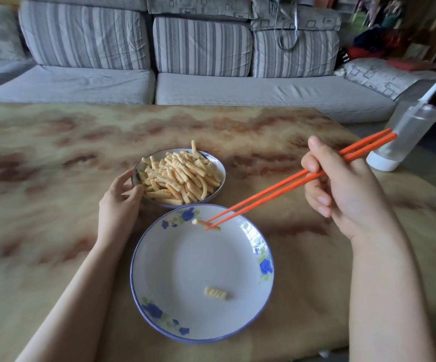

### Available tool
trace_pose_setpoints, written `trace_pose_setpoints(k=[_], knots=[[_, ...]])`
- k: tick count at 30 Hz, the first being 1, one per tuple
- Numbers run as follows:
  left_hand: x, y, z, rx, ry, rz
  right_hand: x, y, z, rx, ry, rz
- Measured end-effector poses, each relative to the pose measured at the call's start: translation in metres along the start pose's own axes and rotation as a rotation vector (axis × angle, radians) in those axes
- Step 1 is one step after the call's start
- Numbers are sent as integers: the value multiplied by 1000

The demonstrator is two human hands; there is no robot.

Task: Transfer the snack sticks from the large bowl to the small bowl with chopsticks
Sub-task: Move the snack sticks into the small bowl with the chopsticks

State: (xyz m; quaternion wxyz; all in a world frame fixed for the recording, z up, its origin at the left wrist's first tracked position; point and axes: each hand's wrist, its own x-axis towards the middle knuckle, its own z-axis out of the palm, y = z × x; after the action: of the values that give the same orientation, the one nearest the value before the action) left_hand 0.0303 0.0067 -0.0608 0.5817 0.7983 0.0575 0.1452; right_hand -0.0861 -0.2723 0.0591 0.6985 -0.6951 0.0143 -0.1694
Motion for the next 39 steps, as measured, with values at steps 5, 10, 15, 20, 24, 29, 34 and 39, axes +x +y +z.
trace_pose_setpoints(k=[5, 10, 15, 20, 24, 29, 34, 39], knots=[[0, -1, 0, 11, 0, 0, 9, 7, 18, 205, 202, -103], [-1, 1, 0, 18, 3, 0, 16, 20, 45, 216, 386, -135], [0, -1, 0, 3, 3, -3, 21, 38, 65, 89, 362, -140], [1, -2, 0, -1, 8, -5, 20, 43, 67, 50, 294, -109], [2, -3, 0, -16, -1, -8, 17, 32, 55, 101, 297, -95], [1, -2, 0, -13, -1, -13, 10, 16, 30, 105, 174, -85], [-2, 1, 0, -37, -2, -4, -9, -6, -1, -151, -199, 36], [-2, 2, 0, -44, -4, -4, -19, -12, -6, -276, -360, 105]])
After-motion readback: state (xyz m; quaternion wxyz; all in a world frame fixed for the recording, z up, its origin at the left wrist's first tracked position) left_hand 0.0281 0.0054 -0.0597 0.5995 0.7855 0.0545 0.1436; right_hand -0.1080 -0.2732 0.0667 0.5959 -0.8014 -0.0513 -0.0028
